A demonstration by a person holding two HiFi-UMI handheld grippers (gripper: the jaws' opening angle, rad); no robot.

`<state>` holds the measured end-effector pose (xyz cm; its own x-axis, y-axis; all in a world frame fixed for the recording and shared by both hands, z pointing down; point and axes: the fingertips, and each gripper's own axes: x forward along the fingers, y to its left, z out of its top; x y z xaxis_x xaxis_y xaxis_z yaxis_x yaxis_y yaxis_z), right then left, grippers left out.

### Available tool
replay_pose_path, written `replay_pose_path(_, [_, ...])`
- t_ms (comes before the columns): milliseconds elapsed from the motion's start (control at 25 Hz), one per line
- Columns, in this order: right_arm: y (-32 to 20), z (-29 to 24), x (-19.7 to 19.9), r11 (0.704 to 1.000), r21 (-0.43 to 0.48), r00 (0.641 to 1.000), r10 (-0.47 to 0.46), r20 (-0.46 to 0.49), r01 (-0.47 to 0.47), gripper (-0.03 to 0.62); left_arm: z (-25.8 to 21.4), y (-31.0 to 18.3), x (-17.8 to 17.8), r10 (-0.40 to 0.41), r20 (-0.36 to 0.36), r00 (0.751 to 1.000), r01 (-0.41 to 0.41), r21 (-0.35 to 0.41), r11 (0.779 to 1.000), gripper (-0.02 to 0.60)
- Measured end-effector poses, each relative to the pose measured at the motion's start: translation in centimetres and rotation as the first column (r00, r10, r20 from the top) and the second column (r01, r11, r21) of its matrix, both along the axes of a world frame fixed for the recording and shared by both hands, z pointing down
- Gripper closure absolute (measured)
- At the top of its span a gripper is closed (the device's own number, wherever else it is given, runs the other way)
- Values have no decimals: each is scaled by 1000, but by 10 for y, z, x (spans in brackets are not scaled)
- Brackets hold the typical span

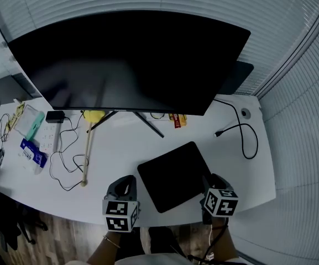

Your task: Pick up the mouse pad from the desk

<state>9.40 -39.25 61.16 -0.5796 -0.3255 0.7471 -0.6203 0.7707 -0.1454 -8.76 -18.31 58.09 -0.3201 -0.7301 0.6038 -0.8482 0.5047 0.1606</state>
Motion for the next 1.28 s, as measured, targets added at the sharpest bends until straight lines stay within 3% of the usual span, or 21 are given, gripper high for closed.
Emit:
replay_pose_path(840, [-21, 39, -16, 984, -35, 979, -178, -96, 175, 408, 15, 6, -10, -97, -6, 995, 97, -40, 995, 565])
replay_pose_path(1280, [-17, 40, -19, 975, -48, 967, -222, -128, 217, 434, 15, -3, -4, -84, -23, 996, 83, -37, 996, 565])
